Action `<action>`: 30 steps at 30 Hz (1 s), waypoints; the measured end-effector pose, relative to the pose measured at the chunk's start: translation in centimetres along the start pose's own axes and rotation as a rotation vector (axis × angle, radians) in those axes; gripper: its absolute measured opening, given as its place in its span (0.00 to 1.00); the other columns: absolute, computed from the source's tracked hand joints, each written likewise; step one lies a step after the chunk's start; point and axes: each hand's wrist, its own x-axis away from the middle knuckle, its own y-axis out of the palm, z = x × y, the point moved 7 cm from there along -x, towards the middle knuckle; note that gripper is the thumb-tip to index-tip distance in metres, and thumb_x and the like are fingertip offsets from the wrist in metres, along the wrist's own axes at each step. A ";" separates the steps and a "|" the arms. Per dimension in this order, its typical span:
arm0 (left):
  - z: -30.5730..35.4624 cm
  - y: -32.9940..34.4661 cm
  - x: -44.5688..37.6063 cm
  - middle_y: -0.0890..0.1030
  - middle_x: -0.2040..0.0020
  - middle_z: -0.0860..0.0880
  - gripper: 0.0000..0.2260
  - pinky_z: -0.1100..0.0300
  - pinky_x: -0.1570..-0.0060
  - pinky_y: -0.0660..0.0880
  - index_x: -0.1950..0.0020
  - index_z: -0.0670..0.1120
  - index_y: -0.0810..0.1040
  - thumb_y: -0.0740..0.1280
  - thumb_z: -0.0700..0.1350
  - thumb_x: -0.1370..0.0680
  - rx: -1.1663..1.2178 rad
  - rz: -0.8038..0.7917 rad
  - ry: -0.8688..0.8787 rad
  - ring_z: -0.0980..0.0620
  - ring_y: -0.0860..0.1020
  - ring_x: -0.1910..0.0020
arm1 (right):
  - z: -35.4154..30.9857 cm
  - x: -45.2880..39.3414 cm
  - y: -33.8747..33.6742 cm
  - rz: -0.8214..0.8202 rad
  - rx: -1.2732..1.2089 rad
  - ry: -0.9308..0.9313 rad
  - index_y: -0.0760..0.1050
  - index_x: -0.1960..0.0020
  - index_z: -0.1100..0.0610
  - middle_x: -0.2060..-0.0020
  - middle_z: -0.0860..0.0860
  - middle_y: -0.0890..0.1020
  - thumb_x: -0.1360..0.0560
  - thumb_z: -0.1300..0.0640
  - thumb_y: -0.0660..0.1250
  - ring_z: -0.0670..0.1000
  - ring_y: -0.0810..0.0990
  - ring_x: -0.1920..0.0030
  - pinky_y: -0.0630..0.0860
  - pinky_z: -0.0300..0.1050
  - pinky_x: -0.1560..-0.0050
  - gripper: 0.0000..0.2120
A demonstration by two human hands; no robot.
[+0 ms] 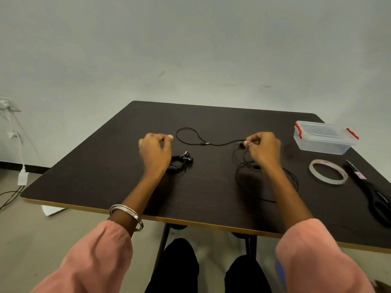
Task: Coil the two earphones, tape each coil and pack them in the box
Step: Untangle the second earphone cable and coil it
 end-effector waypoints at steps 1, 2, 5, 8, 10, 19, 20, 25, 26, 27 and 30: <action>1.6 0.5 0.0 0.83 0.60 0.45 0.12 0.51 0.48 0.72 0.65 0.46 0.80 0.66 0.45 0.22 0.011 -0.004 0.048 0.43 0.78 0.57 | 0.4 -0.2 0.0 -0.076 0.083 0.009 0.82 0.59 0.57 0.58 0.55 0.84 0.28 0.54 0.73 0.55 0.82 0.51 0.78 0.52 0.46 0.06; 3.1 1.1 0.0 0.82 0.59 0.47 0.09 0.52 0.48 0.73 0.59 0.45 0.83 0.66 0.44 0.23 0.024 -0.019 0.099 0.47 0.78 0.56 | 0.9 -0.1 0.4 -0.162 0.186 0.026 0.81 0.61 0.55 0.57 0.55 0.84 0.30 0.48 0.74 0.56 0.81 0.50 0.77 0.56 0.44 0.11; 6.5 3.8 0.3 0.78 0.60 0.52 0.06 0.66 0.55 0.71 0.52 0.46 0.84 0.67 0.42 0.24 0.091 -0.115 0.181 0.59 0.74 0.64 | 2.0 1.3 1.7 -0.312 0.511 0.053 0.78 0.57 0.54 0.54 0.54 0.82 0.37 0.33 0.73 0.57 0.77 0.46 0.68 0.62 0.37 0.24; 8.4 6.6 1.0 0.77 0.62 0.53 0.07 0.68 0.57 0.72 0.51 0.46 0.84 0.68 0.40 0.25 0.107 -0.234 0.209 0.60 0.73 0.68 | 1.6 2.2 2.4 -0.275 0.612 -0.040 0.77 0.54 0.54 0.52 0.52 0.81 0.34 0.37 0.72 0.57 0.75 0.43 0.65 0.62 0.38 0.22; 9.2 8.1 1.6 0.75 0.66 0.55 0.07 0.62 0.55 0.75 0.49 0.45 0.84 0.68 0.39 0.25 0.080 -0.335 0.224 0.60 0.72 0.68 | 1.3 2.6 2.3 -0.271 0.557 -0.059 0.79 0.55 0.54 0.53 0.51 0.81 0.29 0.45 0.72 0.57 0.76 0.44 0.65 0.61 0.39 0.13; 8.5 11.1 3.4 0.83 0.47 0.43 0.11 0.56 0.42 0.75 0.44 0.43 0.82 0.64 0.35 0.22 -0.062 -0.626 0.180 0.47 0.80 0.46 | 2.4 1.9 -1.8 -0.440 0.058 0.056 0.81 0.56 0.62 0.67 0.51 0.81 0.28 0.69 0.62 0.48 0.79 0.62 0.76 0.38 0.59 0.10; 8.4 11.1 3.5 0.83 0.47 0.43 0.11 0.55 0.42 0.75 0.44 0.43 0.82 0.64 0.35 0.22 -0.072 -0.632 0.186 0.47 0.80 0.46 | 2.0 2.4 -2.8 -0.505 0.030 0.051 0.81 0.55 0.64 0.70 0.50 0.80 0.28 0.71 0.61 0.45 0.78 0.67 0.74 0.33 0.66 0.11; 8.4 10.8 3.3 0.83 0.47 0.43 0.11 0.56 0.42 0.75 0.43 0.42 0.82 0.64 0.34 0.22 -0.085 -0.613 0.193 0.48 0.80 0.49 | 2.6 1.1 -5.6 -0.565 0.192 0.016 0.82 0.59 0.62 0.58 0.57 0.84 0.25 0.63 0.67 0.51 0.81 0.56 0.80 0.45 0.50 0.07; 8.5 10.9 3.2 0.83 0.47 0.43 0.11 0.57 0.42 0.75 0.43 0.42 0.82 0.64 0.34 0.23 -0.086 -0.608 0.194 0.48 0.80 0.49 | 3.0 0.0 -5.7 -0.459 0.247 0.007 0.82 0.61 0.57 0.58 0.55 0.84 0.25 0.57 0.68 0.53 0.81 0.54 0.79 0.54 0.46 0.07; 8.6 11.0 3.2 0.83 0.47 0.44 0.12 0.58 0.41 0.75 0.43 0.42 0.82 0.64 0.34 0.23 -0.082 -0.601 0.194 0.48 0.80 0.48 | 3.3 -0.9 -5.6 -0.346 0.300 0.006 0.80 0.63 0.53 0.56 0.53 0.84 0.26 0.52 0.69 0.55 0.81 0.52 0.77 0.58 0.44 0.09; 9.0 11.2 3.4 0.84 0.48 0.44 0.12 0.61 0.43 0.74 0.43 0.42 0.82 0.64 0.34 0.23 -0.068 -0.600 0.200 0.49 0.80 0.49 | 3.6 -1.0 -3.5 -0.190 0.332 0.081 0.77 0.57 0.55 0.47 0.58 0.81 0.27 0.44 0.69 0.60 0.79 0.47 0.75 0.58 0.42 0.13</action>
